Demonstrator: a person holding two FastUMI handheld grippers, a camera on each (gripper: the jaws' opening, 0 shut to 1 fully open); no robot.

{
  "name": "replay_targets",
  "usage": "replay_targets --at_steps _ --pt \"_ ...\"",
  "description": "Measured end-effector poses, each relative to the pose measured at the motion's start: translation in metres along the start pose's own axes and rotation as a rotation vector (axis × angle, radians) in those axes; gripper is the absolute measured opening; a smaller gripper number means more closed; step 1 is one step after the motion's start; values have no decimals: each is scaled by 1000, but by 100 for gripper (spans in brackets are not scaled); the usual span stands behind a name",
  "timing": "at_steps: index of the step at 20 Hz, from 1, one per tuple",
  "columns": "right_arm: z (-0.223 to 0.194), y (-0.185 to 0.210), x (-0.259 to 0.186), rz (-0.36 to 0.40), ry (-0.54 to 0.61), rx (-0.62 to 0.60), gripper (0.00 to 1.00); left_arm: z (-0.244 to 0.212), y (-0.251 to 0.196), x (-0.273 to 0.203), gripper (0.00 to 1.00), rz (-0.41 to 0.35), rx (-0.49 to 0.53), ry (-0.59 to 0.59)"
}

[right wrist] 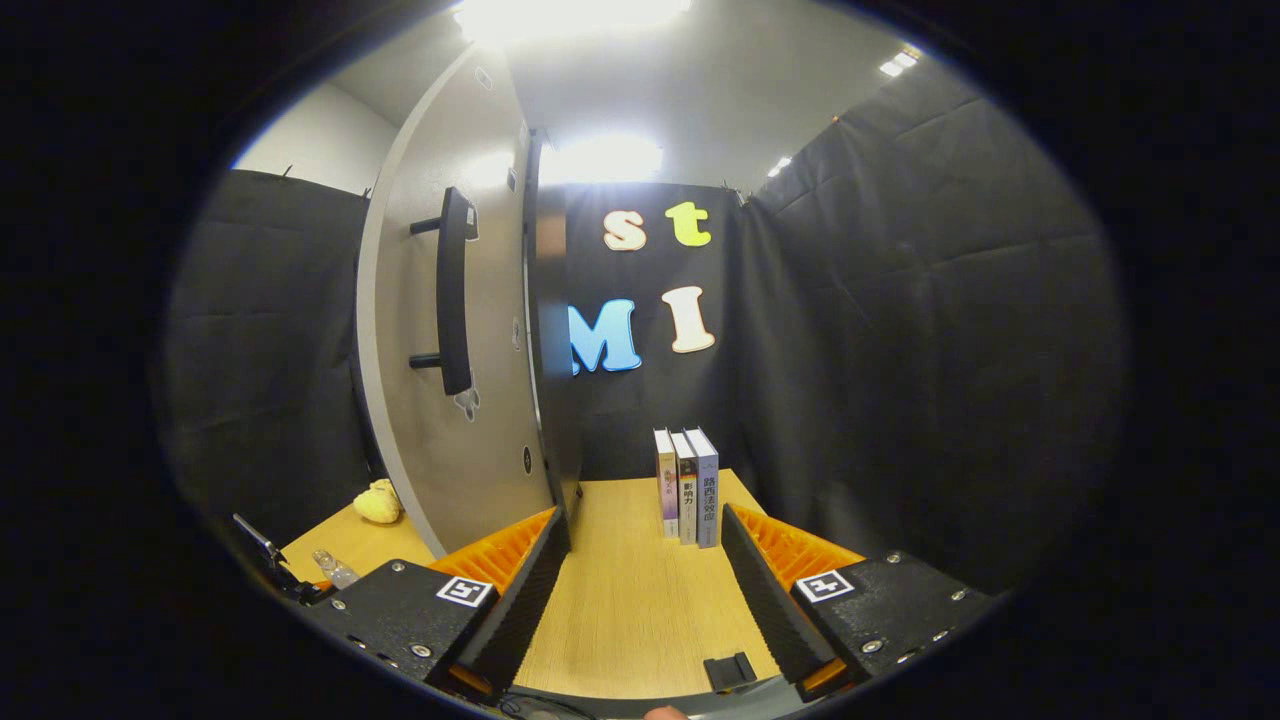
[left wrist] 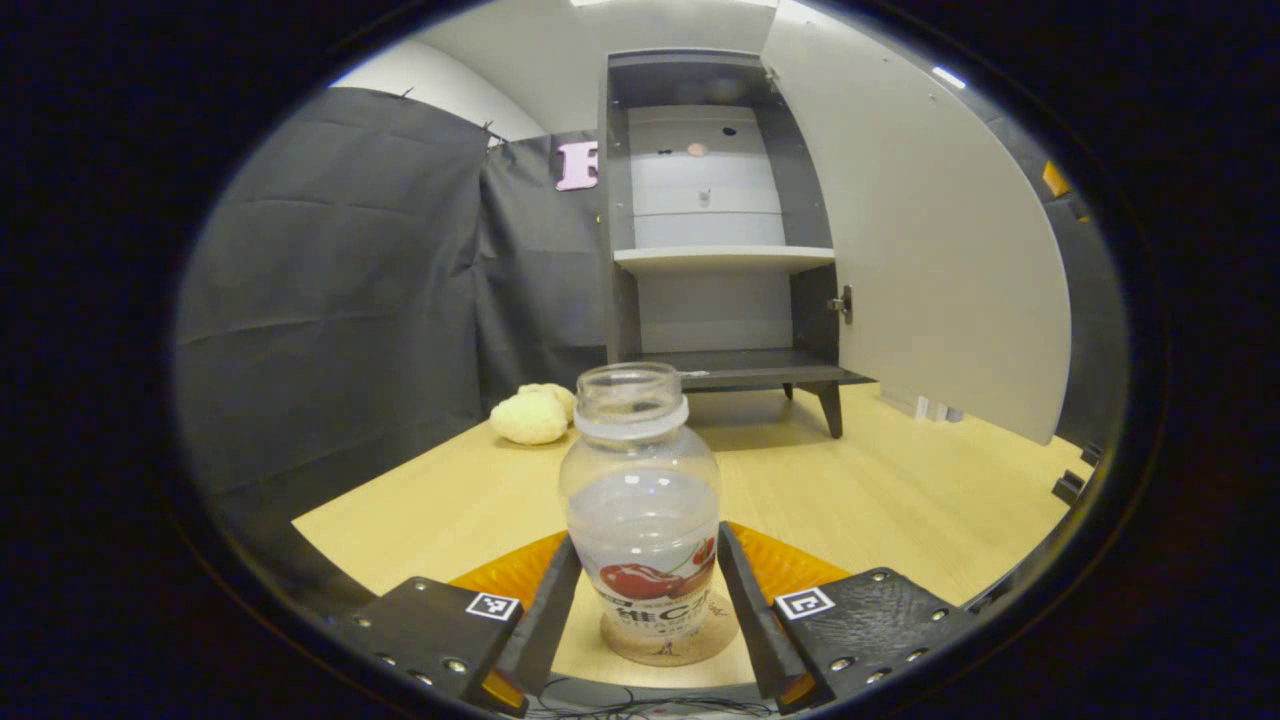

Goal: Open the cabinet door with the right hand, grasp the bottle in the cabinet with the left hand and place it on the coaster, then close the cabinet door with the right hand.

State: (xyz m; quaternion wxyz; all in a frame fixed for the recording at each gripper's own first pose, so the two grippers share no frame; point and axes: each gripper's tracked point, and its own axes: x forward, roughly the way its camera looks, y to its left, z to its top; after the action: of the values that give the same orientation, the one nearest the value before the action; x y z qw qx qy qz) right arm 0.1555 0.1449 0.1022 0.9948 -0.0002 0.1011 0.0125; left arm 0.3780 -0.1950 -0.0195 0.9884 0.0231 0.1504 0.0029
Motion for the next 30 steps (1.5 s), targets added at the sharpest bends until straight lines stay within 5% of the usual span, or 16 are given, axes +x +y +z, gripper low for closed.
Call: replay_targets --at_steps 2,9,19,23,30 --pt "3 4 1 19 -13 11 92 8 -3 -7 82 -7 9 -19" --pt "32 16 11 42 -131 54 94 77 1 -42 77 44 5 -59" --pt "55 3 21 -86 -216 28 94 204 83 -96 77 102 -52 -128" --pt "61 5 21 -98 -248 -38 94 224 138 -97 77 125 -77 -150" --pt "73 -17 27 -233 -265 -122 92 229 192 -85 82 130 -78 -170"
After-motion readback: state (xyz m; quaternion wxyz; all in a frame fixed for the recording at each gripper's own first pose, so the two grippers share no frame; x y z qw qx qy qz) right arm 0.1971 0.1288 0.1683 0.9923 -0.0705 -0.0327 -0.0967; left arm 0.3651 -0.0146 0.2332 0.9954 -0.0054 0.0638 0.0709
